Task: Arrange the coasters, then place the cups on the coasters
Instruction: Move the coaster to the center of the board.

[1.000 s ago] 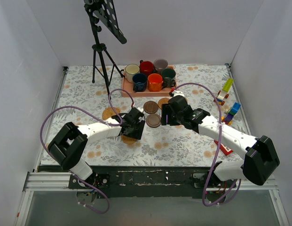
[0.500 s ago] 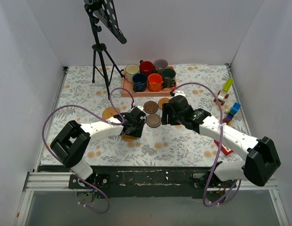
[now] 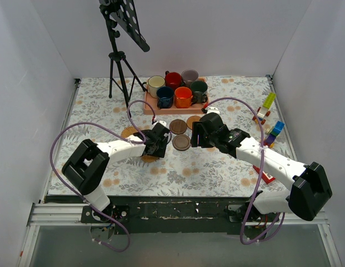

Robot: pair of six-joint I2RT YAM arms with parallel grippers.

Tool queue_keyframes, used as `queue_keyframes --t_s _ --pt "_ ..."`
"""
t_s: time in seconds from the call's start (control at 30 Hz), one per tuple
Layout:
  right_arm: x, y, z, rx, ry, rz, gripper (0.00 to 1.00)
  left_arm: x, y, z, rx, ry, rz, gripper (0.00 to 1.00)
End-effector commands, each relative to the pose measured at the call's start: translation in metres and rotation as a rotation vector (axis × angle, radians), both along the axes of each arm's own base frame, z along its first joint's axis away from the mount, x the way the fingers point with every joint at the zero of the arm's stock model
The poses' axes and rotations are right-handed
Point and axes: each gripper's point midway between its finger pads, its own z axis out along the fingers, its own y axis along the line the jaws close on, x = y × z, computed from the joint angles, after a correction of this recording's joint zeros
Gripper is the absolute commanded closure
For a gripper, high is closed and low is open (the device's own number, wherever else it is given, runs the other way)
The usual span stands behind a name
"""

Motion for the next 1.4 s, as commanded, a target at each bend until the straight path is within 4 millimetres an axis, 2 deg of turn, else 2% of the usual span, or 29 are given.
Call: queue_keyframes --t_s 0.0,0.53,1.37 --pt "0.009 0.004 0.018 0.031 -0.051 -0.012 0.29 -0.005 0.024 -0.021 0.082 0.063 0.030 0.45" --pt "0.016 0.012 0.018 0.016 -0.052 0.014 0.29 0.012 0.030 -0.016 0.099 0.043 0.050 0.46" --pt "0.019 0.014 0.018 0.010 -0.054 0.024 0.29 0.021 0.035 -0.011 0.104 0.024 0.072 0.44"
